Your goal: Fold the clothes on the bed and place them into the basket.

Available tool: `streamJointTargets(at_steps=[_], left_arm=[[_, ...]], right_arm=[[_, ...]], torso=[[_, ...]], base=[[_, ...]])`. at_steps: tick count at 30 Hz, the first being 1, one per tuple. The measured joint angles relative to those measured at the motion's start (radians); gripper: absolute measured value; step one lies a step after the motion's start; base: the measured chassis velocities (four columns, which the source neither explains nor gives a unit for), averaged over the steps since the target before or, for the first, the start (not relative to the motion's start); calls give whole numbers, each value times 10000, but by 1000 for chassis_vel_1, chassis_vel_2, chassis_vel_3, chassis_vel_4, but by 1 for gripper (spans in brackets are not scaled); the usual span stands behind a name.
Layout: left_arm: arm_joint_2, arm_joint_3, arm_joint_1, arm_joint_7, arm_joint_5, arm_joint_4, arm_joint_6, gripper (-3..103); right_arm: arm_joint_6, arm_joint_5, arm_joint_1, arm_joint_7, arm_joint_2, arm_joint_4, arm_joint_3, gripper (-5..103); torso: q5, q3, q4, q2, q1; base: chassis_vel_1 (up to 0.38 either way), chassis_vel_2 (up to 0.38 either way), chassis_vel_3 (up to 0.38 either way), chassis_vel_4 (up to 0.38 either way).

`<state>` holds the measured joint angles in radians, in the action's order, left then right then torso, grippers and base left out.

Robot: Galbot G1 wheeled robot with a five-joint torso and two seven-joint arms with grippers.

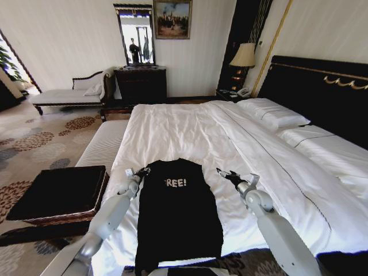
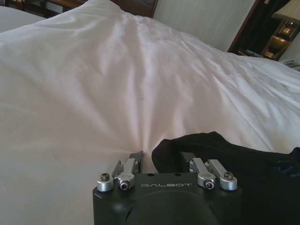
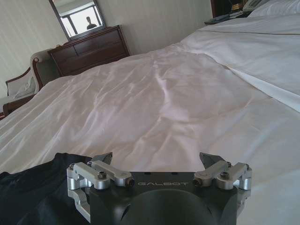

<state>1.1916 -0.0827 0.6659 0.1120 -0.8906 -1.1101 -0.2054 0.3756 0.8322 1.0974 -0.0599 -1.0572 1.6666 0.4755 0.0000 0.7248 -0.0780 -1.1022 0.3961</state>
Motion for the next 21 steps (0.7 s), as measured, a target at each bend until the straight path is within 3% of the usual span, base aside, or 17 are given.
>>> streamJointTargets(at_steps=[1, 5, 7, 10, 12, 21], left_arm=[[0, 0, 0, 0, 0, 0, 0, 43], [-2, 58, -186, 15, -6, 168, 4, 24], [-3, 69, -223, 19, -15, 205, 4, 24], [-11, 122, -296, 23, -76, 260, 5, 15], [-36, 160, -308, 22, -100, 288, 5, 4], [-340, 247, -221, 21, -121, 91, 24, 2]], right_arm=[[0, 0, 0, 0, 0, 0, 0, 100], [0, 40, -7, -5, 18, -48, 23, 100], [0, 45, -21, -10, 16, -66, 23, 100], [0, 58, -97, -37, -9, -135, -17, 100], [0, 113, -198, -83, -26, -203, -75, 100], [76, 764, -857, -319, 26, -575, -354, 100]], torso=[[0, 0, 0, 0, 0], [-1, 0, 0, 0, 0], [-2, 0, 0, 0, 0], [-1, 0, 0, 0, 0], [-1, 0, 0, 0, 0], [-2, 0, 0, 0, 0]], base=[[0, 0, 0, 0], [0, 0, 0, 0], [0, 0, 0, 0], [0, 0, 0, 0], [0, 0, 0, 0], [0, 0, 0, 0]])
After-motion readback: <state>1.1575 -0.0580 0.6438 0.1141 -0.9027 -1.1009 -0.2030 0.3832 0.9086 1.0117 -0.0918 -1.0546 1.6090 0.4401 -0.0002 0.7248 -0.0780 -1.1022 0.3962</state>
